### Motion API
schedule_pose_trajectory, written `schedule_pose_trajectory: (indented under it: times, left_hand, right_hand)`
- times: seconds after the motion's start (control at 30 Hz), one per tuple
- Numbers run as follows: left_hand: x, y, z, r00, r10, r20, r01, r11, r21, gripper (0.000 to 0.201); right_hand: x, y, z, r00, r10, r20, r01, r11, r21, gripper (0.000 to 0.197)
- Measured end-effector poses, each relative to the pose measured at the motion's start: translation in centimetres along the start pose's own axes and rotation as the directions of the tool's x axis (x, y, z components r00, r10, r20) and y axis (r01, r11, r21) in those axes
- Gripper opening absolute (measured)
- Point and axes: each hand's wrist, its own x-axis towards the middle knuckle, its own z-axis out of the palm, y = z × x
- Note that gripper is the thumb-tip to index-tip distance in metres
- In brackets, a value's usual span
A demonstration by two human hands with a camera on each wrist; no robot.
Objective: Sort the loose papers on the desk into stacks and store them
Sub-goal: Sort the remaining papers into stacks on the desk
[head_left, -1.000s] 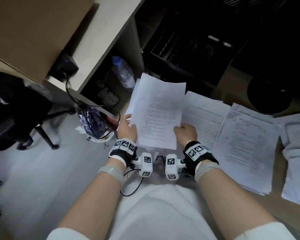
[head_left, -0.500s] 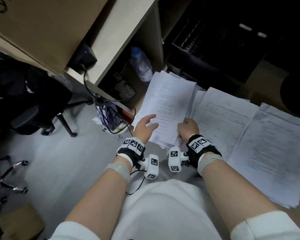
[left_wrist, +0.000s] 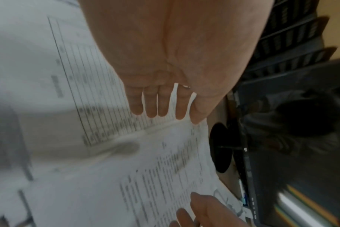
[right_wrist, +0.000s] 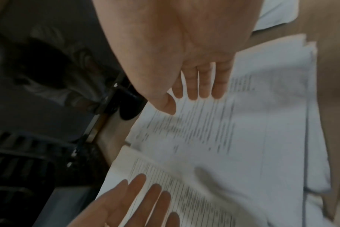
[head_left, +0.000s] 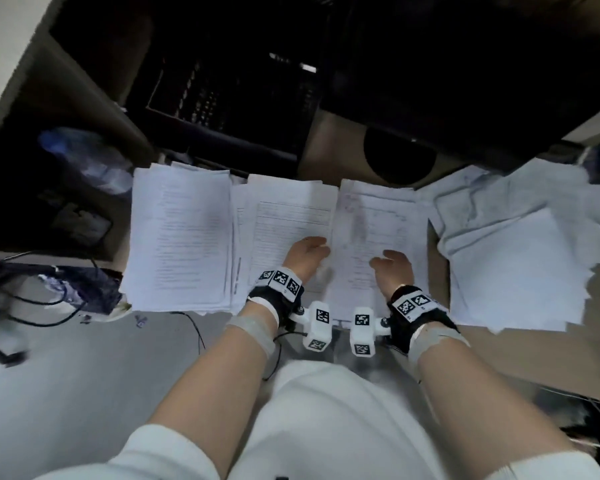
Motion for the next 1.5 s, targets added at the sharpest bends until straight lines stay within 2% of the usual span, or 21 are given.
schedule_pose_trajectory:
  times: [0.1,0.17,0.3,0.37,0.43,0.53,0.57,0.7,0.83,0.93,1.0,1.07,1.13,1.2,1.23,1.33,1.4,1.47,1.5]
  left_hand:
    - [1.4,-0.4,3.7,0.998,-0.066,-0.018,0.068,0.992,0.106,0.046]
    - [1.7,-0.8,5.9,0.987,-0.151,-0.06,0.157,0.982,0.107,0.053]
    - [1.6,-0.8,8.8,0.947,-0.233,-0.222,0.252,0.965,0.064,0.064]
    - [1.3,-0.5,9.7,0.931,-0.27,-0.246,0.284,0.958,0.023,0.069]
    - [1.1,-0.2,10.8,0.919,-0.314,-0.239,0.315,0.948,-0.033,0.069]
    - [1.1,0.4,11.7,0.913,-0.324,-0.249,0.314,0.946,-0.081,0.07]
    - [1.1,0.4,11.7,0.911,-0.334,-0.242,0.32,0.942,-0.096,0.072]
    - [1.3,0.4,12.0,0.925,-0.344,-0.164,0.332,0.938,-0.095,0.064]
    - [2.8,-0.5,12.4,0.958,-0.28,-0.056,0.276,0.958,-0.076,0.087]
    - [4.7,-2.7,11.6,0.966,-0.259,-0.003,0.259,0.965,-0.037,0.107]
    - [6.1,-4.6,11.0,0.967,-0.251,0.04,0.253,0.967,-0.039,0.104]
    - [5.0,-2.7,11.0,0.973,-0.225,0.059,0.228,0.973,-0.04,0.098]
    - [4.2,-1.2,11.3,0.988,-0.152,0.005,0.152,0.987,-0.047,0.094]
    - [3.3,0.7,11.8,0.993,-0.097,-0.07,0.102,0.992,0.067,0.087]
    - [2.9,1.3,12.0,0.994,-0.092,-0.064,0.1,0.985,0.138,0.08]
    - [2.6,1.6,12.1,0.991,-0.131,-0.04,0.136,0.971,0.198,0.065]
    - [2.5,1.7,11.1,0.972,-0.057,-0.228,0.126,0.945,0.3,0.063]
    - [2.0,1.5,9.2,0.891,-0.004,-0.455,0.198,0.904,0.38,0.062]
    - [1.7,1.3,8.1,0.855,-0.022,-0.518,0.247,0.896,0.37,0.062]
  right_hand:
    - [3.0,2.7,-2.8,0.995,0.1,-0.016,-0.1,0.995,0.019,0.077]
    - [5.2,4.0,-4.0,0.992,0.126,0.015,-0.126,0.992,0.01,0.092]
    - [11.8,7.9,-4.4,0.991,0.104,0.08,-0.102,0.994,-0.024,0.11]
    - [13.7,8.5,-4.4,0.99,0.1,0.102,-0.098,0.995,-0.025,0.115]
    - [11.6,6.1,-6.5,0.988,0.094,0.121,-0.091,0.995,-0.03,0.109]
    - [10.1,3.9,-8.6,0.99,0.038,0.139,-0.035,0.999,-0.023,0.069]
    - [10.2,4.0,-8.9,0.986,0.023,0.165,-0.021,1.0,-0.015,0.064]
    - [10.2,3.8,-9.2,0.988,0.011,0.153,-0.002,0.998,-0.057,0.068]
    - [9.7,3.2,-9.5,0.993,0.09,0.079,-0.086,0.995,-0.046,0.075]
    - [9.9,3.7,-9.6,0.98,0.114,0.163,-0.117,0.993,0.014,0.069]
    - [9.5,4.0,-9.4,0.981,0.101,0.164,-0.108,0.994,0.034,0.063]
    - [9.2,4.1,-9.1,0.995,0.051,0.089,-0.055,0.998,0.039,0.059]
    - [8.7,3.7,-9.1,1.0,-0.004,0.005,0.004,1.0,0.005,0.054]
    - [8.1,3.0,-9.4,0.998,-0.027,-0.049,0.025,0.999,-0.039,0.046]
    - [7.9,2.9,-9.6,0.997,-0.041,-0.061,0.038,0.999,-0.038,0.045]
    - [7.7,3.0,-9.8,0.994,-0.048,-0.098,0.045,0.999,-0.025,0.048]
    - [7.7,2.7,-9.4,0.988,-0.003,-0.156,0.006,1.0,0.02,0.055]
    - [7.8,2.5,-8.6,0.968,-0.006,-0.252,-0.015,0.997,-0.081,0.066]
    - [7.6,2.2,-8.0,0.965,-0.032,-0.261,0.002,0.993,-0.116,0.067]
